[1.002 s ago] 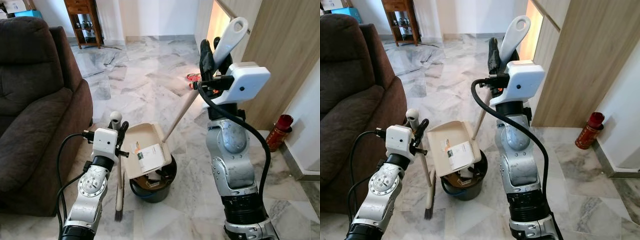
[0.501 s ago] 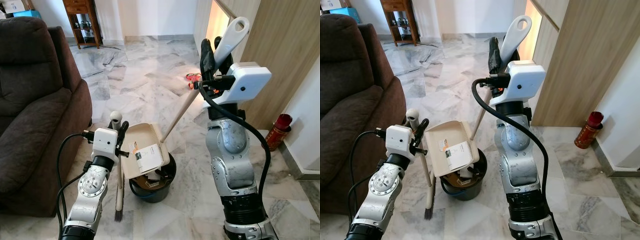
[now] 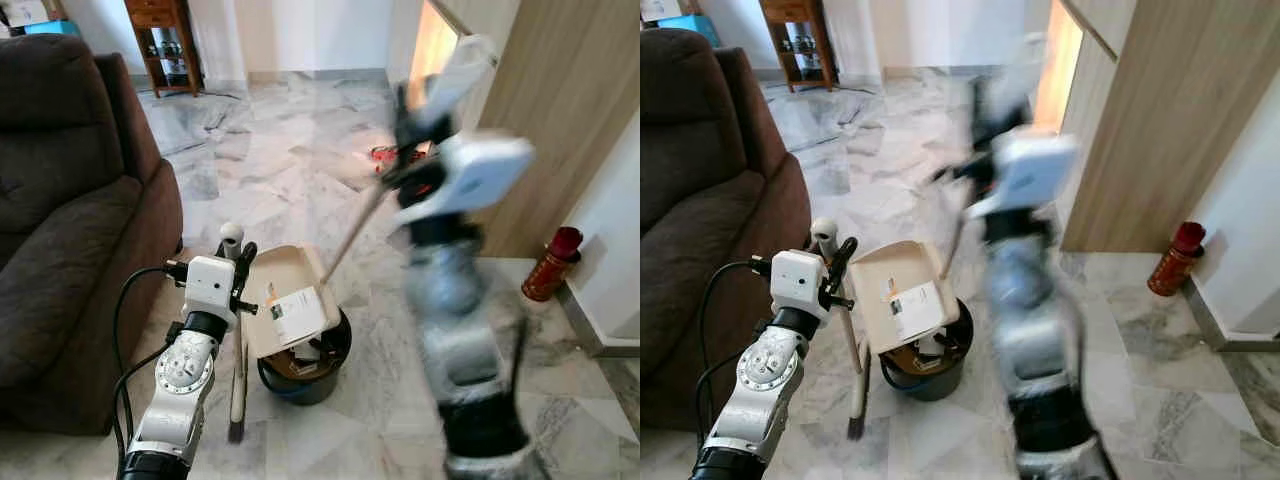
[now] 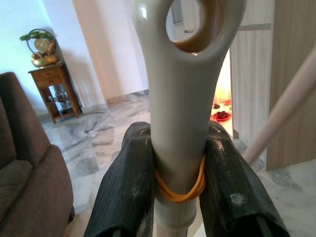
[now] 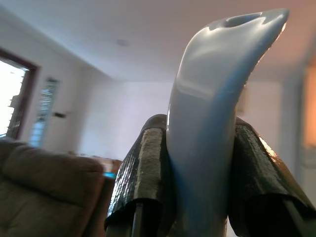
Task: Sweep floor
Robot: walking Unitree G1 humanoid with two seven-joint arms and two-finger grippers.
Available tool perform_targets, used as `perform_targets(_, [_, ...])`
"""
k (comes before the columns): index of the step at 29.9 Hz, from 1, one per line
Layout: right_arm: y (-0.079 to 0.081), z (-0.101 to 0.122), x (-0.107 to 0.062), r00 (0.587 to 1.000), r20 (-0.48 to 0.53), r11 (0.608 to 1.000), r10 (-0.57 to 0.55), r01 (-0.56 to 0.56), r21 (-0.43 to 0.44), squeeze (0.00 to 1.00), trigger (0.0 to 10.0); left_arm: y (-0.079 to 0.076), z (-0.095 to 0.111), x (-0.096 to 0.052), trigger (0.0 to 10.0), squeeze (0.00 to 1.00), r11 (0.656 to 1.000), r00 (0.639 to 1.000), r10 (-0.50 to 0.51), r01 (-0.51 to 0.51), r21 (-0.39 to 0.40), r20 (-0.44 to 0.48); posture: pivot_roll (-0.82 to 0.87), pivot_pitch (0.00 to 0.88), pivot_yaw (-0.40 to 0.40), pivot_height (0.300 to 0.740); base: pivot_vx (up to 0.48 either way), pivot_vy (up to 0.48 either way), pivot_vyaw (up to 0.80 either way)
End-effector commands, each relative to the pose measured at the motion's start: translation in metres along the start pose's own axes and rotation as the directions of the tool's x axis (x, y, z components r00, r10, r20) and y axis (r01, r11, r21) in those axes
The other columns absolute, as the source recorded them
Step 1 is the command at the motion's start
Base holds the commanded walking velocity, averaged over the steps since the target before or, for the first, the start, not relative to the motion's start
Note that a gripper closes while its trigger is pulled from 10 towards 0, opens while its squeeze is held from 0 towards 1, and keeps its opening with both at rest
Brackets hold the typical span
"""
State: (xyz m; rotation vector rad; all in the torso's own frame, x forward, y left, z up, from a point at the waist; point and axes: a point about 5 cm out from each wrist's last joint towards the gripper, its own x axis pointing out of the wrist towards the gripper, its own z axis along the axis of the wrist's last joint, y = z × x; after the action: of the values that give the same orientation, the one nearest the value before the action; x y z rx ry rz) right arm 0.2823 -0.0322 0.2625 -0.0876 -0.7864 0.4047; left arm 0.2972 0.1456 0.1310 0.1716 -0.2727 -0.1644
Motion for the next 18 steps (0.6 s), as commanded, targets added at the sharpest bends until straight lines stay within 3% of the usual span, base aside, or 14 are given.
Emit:
perform_targets(1, [-0.0037,0.0255,0.0072,0.990,0.142,1.000,-0.021,0.021,0.002,0.00,10.0,0.0044,0.0080,0.0029,10.0,0.00,1.000,0.999,0.004,-0.005,0.013,0.046,0.12,0.041,0.034,0.740,0.000,0.000,0.00])
perform_targets(18, [0.0037,0.0285,0.0037,0.984,0.176,0.998,0.013,-0.003,-0.057,0.00,10.0,0.0040,0.0084,0.0031,10.0,0.00,1.000,0.999,0.002,-0.003,0.013,0.048,0.12,0.039,0.033,0.740,0.000,0.000,0.00])
